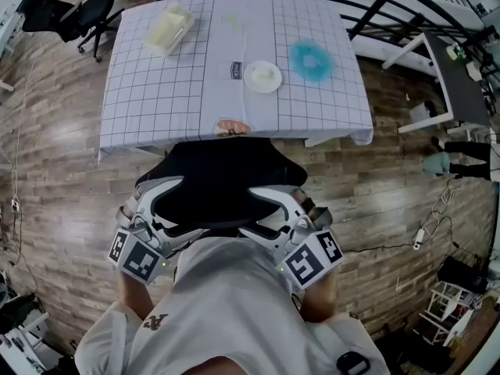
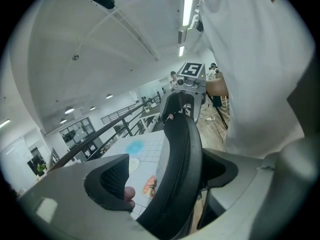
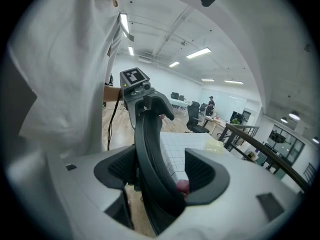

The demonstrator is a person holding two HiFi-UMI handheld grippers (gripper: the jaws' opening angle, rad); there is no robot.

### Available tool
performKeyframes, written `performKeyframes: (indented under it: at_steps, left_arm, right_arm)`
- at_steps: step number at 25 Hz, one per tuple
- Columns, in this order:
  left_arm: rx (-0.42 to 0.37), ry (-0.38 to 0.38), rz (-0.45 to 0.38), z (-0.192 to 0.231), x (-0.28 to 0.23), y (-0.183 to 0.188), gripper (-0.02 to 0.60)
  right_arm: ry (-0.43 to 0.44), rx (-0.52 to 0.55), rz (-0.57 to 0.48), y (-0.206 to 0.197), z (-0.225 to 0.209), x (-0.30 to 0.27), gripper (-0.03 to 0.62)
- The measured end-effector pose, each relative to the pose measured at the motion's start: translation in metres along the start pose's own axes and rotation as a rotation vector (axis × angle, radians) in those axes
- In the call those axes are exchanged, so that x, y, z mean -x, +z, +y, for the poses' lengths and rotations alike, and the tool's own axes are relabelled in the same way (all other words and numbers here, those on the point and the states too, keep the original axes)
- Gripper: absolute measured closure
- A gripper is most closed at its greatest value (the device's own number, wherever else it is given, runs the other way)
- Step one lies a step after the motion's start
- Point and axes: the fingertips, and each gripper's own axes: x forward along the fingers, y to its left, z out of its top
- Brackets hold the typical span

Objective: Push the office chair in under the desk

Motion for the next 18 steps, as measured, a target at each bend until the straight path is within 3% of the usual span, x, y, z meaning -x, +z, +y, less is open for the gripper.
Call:
performKeyframes:
  at_steps: [18]
  left_arm:
    - [0.019, -0.022, -0.013, 0.022, -0.01, -0.004, 0.157]
  right_arm:
    - [0.032, -0.002, 0.013, -0.002, -0.025, -0.01, 0.276]
